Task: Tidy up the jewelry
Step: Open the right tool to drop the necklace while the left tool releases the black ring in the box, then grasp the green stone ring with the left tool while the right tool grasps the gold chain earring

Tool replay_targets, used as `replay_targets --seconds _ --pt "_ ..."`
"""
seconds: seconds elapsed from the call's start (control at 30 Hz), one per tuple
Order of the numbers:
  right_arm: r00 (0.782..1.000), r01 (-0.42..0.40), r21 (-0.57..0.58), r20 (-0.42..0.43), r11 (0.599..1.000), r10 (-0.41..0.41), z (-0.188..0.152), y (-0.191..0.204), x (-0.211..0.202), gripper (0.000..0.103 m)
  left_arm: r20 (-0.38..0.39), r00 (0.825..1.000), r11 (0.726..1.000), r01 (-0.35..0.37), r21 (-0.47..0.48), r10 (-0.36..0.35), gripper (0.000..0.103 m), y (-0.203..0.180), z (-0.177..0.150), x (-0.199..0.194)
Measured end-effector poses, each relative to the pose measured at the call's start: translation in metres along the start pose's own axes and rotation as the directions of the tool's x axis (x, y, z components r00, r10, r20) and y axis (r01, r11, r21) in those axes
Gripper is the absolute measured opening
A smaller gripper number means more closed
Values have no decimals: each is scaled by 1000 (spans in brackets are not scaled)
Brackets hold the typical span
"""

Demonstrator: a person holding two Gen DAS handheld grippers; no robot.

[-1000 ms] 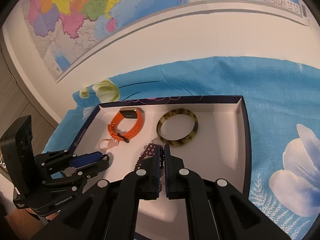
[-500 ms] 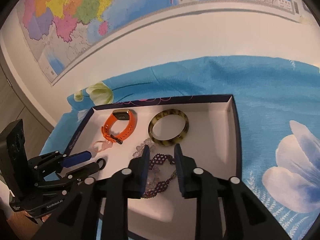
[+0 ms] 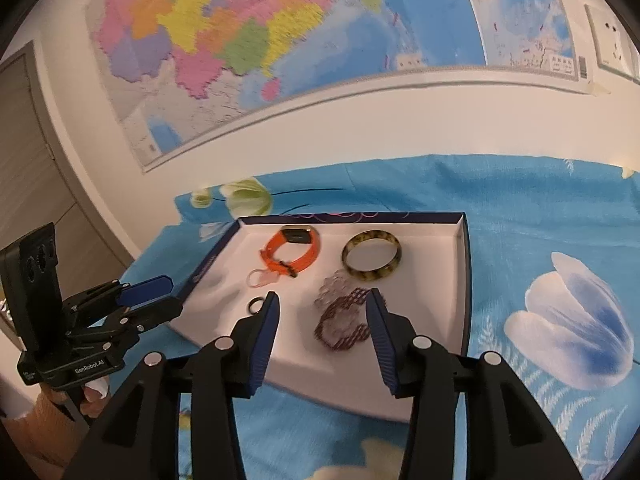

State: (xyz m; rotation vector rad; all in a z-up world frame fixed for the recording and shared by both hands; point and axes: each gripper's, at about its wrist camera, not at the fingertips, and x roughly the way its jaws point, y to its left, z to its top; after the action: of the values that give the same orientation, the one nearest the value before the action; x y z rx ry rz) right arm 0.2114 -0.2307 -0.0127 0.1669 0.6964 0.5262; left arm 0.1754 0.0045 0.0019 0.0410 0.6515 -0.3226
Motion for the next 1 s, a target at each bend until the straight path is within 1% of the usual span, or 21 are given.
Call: replay_targets --seconds 0.17,0.33,0.43,0.57,0.67,0.73,0.93,1.0 --pt "1000 -20 -25 0 999 20 -20 10 -23 49 5 999 999 37 24 -37 46 -11 -22 -24" --pt "1000 -16 -26 -25 1000 15 -47 13 -38 51 -8 999 998 41 42 -41 46 -20 -49 -39" --pt "999 -1 -19 -54 1000 0 -69 11 -45 51 -23 998 998 57 28 -56 46 -21 -62 -44" --pt "997 13 -2 -78 1000 -13 -86 9 -50 51 -47 997 998 65 26 -64 46 -25 -77 -49" --pt "996 5 3 -88 1000 -5 -98 11 -56 51 -60 995 997 77 29 -75 46 -31 -87 -53" --pt "995 2 -2 -99 1000 -2 -105 13 -58 51 -69 993 995 97 31 -95 46 -36 -93 -54" --pt "992 -8 -33 -128 999 4 -125 25 -63 51 -93 987 988 140 68 -133 47 -59 -107 -58" --pt "990 -25 -45 -138 999 19 -132 30 -64 51 -102 984 984 156 81 -148 47 -65 -111 -59"
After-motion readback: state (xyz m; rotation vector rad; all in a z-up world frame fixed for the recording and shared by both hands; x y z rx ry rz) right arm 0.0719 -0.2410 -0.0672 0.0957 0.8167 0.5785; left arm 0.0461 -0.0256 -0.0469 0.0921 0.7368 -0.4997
